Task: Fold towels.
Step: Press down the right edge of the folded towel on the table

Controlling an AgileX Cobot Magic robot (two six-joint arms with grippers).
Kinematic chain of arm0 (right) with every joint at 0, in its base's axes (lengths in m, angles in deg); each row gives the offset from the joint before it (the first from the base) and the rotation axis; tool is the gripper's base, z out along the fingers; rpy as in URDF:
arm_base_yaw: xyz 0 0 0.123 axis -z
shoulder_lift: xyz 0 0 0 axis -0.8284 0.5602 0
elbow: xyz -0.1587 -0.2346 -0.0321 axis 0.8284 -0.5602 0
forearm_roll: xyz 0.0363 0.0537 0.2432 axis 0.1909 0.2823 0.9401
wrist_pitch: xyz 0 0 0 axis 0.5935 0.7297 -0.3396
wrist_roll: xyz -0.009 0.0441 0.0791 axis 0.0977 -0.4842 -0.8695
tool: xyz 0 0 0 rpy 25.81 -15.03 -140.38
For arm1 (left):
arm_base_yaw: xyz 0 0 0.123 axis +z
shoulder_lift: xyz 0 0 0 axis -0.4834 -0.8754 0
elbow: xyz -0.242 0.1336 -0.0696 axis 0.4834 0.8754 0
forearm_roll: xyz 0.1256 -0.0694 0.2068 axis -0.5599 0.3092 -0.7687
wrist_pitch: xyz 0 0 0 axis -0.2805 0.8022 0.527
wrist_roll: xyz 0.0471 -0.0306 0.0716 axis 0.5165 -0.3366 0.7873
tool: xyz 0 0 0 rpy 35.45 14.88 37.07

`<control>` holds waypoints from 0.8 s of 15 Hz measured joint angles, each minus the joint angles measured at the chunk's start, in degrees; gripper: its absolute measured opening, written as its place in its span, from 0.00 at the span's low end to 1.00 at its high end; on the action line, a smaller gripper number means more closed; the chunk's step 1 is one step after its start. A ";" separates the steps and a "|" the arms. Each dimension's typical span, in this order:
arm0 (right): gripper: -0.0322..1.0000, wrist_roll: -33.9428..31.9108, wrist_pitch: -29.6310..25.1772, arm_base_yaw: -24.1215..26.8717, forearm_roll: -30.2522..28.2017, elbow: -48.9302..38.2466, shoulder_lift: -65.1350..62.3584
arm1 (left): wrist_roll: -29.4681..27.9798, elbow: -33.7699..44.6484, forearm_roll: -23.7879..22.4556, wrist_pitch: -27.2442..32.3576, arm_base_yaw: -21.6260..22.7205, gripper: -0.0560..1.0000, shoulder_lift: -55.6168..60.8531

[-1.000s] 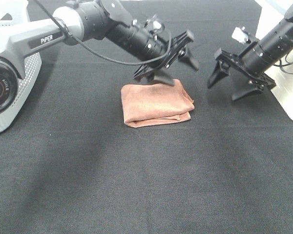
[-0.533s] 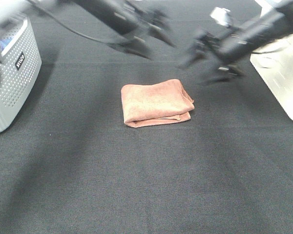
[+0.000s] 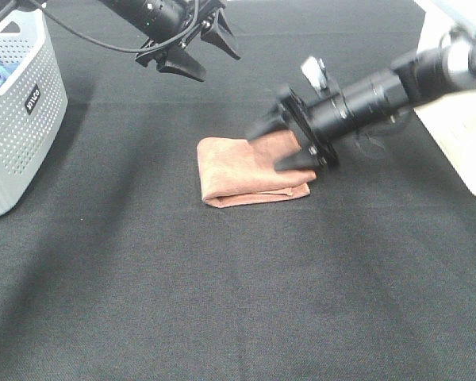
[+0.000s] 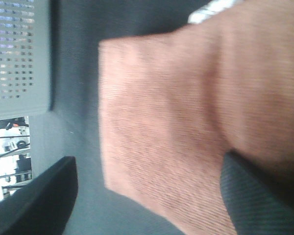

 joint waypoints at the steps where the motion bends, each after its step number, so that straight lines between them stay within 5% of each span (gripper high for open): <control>1: 0.76 0.00 0.00 0.00 0.00 0.00 0.00 | 0.00 0.00 0.00 0.00 0.00 0.72 0.00; 7: 0.76 -0.06 -5.50 5.33 -2.12 0.00 -0.92 | 0.86 0.00 -4.53 0.17 0.00 0.72 5.50; 12: 0.76 -14.32 -8.71 5.16 -23.66 0.00 -15.24 | 0.80 0.00 -14.50 0.29 0.06 0.72 14.95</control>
